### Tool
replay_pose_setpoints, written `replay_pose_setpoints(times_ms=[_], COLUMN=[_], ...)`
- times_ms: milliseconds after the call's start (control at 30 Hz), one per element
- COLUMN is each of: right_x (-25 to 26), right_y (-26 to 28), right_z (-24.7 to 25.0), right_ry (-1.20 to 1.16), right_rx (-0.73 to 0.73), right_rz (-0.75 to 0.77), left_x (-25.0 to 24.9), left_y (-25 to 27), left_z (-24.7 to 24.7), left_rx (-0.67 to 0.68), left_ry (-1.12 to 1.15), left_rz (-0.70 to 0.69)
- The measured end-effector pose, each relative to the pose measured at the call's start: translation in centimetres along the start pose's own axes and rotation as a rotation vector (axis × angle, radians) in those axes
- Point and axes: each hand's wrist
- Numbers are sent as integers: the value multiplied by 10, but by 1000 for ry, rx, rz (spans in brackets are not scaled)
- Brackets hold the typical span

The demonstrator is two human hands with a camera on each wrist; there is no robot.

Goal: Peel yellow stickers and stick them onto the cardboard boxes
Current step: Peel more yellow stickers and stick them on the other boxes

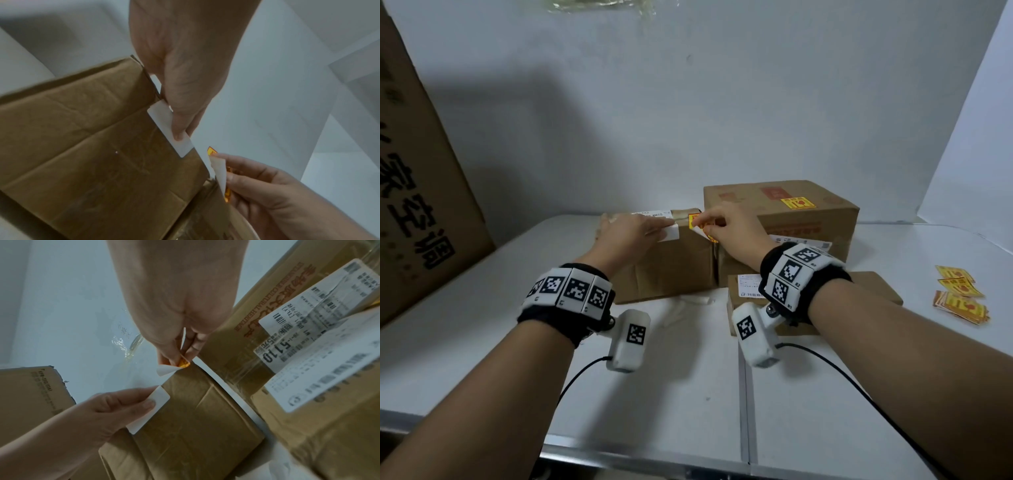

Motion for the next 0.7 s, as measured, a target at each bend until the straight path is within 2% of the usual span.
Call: replay_pose_setpoints(times_ms=[200,400,467,600,700], right_x=[5,9,3,-5,-9], right_y=[-13,-24,-24,-20,-14], right_z=[-8,-5,-6,-6,-8], right_ry=[23,-38,-71,-101,-114], right_rx=[29,52,52,95,97], right_rz=[92,57,18,-18,-35], left_x=[4,2,1,-5,-8], left_y=[-7,-21,-22,-15,-5], left_z=[20,26,19,6,-5], left_rx=[48,163,145,15,38], left_ry=[109,88,75,21,9], left_rz=[12,25,33,80,114])
Point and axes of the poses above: each hand's wrist, its own y-axis away from the middle knuckle, its own z-axis out of the back of the hand, x = y × z, and after that the axes turned 12 degrees about z, right-handed
